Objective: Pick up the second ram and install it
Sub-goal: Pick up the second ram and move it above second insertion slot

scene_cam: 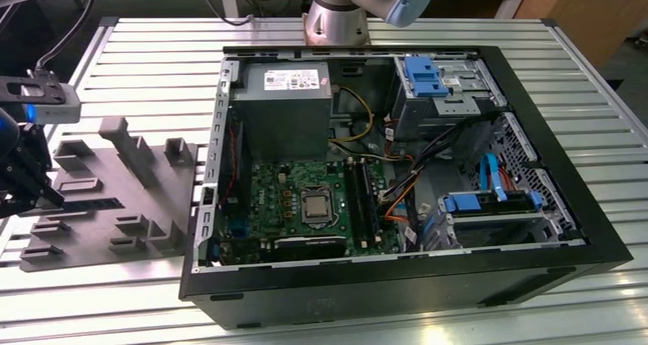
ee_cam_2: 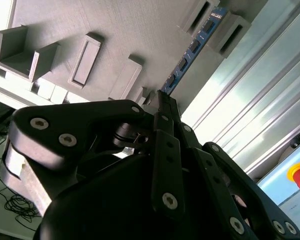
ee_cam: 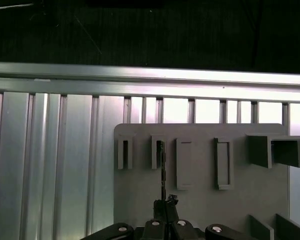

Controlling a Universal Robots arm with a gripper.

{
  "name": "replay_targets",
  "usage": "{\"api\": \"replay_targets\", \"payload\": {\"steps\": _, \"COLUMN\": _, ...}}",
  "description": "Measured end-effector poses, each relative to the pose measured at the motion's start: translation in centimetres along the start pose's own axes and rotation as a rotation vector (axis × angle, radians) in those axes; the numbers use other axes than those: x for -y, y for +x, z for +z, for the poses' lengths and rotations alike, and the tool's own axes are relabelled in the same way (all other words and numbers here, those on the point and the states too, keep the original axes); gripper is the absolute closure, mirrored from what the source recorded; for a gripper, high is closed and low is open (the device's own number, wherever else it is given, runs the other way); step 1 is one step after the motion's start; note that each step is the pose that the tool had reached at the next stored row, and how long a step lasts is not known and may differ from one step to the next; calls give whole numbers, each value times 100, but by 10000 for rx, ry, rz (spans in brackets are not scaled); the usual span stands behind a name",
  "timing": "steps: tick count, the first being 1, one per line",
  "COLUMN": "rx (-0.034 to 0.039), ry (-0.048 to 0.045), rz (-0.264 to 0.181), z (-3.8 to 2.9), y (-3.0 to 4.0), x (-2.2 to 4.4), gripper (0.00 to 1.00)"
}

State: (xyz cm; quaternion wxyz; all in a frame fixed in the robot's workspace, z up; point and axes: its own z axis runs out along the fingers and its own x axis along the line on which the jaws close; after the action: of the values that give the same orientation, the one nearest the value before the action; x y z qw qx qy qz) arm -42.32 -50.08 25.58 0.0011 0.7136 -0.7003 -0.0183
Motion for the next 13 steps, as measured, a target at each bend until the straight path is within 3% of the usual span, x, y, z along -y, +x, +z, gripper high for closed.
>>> {"api": "replay_targets", "payload": {"steps": 13, "rx": 1, "ry": 1, "rz": 0, "z": -54, "y": -3, "x": -1, "gripper": 89}}
